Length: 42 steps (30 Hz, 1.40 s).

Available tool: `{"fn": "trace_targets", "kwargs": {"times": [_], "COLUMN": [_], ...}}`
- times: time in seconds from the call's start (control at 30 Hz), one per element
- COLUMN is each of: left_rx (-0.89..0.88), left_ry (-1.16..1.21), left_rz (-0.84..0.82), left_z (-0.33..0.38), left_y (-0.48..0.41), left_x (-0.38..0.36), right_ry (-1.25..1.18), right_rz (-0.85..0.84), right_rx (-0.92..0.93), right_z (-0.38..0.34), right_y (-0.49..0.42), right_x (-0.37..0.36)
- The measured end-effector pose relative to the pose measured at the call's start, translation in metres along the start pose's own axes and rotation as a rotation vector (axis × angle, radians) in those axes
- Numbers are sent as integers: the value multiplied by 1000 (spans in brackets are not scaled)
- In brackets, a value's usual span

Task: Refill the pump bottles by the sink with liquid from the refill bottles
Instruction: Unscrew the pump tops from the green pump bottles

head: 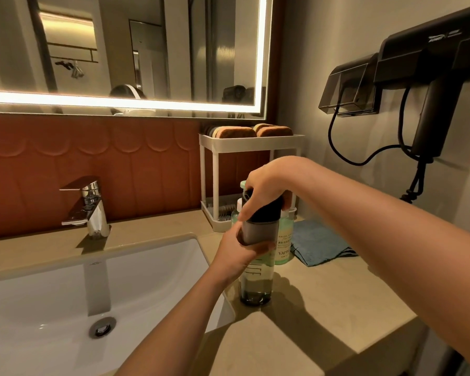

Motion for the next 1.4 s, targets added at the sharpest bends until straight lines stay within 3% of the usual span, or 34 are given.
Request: {"fn": "trace_targets", "kwargs": {"times": [0.33,0.6,0.7,0.93,1.17,1.4], "left_rx": [41,45,41,6,-40,-15], "left_ry": [-38,-20,-11,-34,-132,-180], "left_rz": [-64,-124,-114,23,148,167], "left_z": [3,7,7,5,4,-5], "left_y": [10,11,12,11,4,-6], "left_x": [-1,0,0,12,26,32], "right_ry": [58,-17,-152,-756,-1024,-944], "right_rz": [-114,-43,-9,168,202,223], "right_rx": [249,320,338,437,216,-93], "right_z": [-18,-11,-2,56,105,139], "right_y": [24,31,28,30,3,-12], "right_x": [-3,10,18,14,-74,-164]}}
Point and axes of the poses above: each hand's wrist, its own y-axis away from the middle knuckle, its own x-axis out of the back of the hand, z = x × y, the point moved 10 cm from there along -y, towards the middle knuckle, and after that the axes turned 13 degrees about -x, right-handed, at the moved point
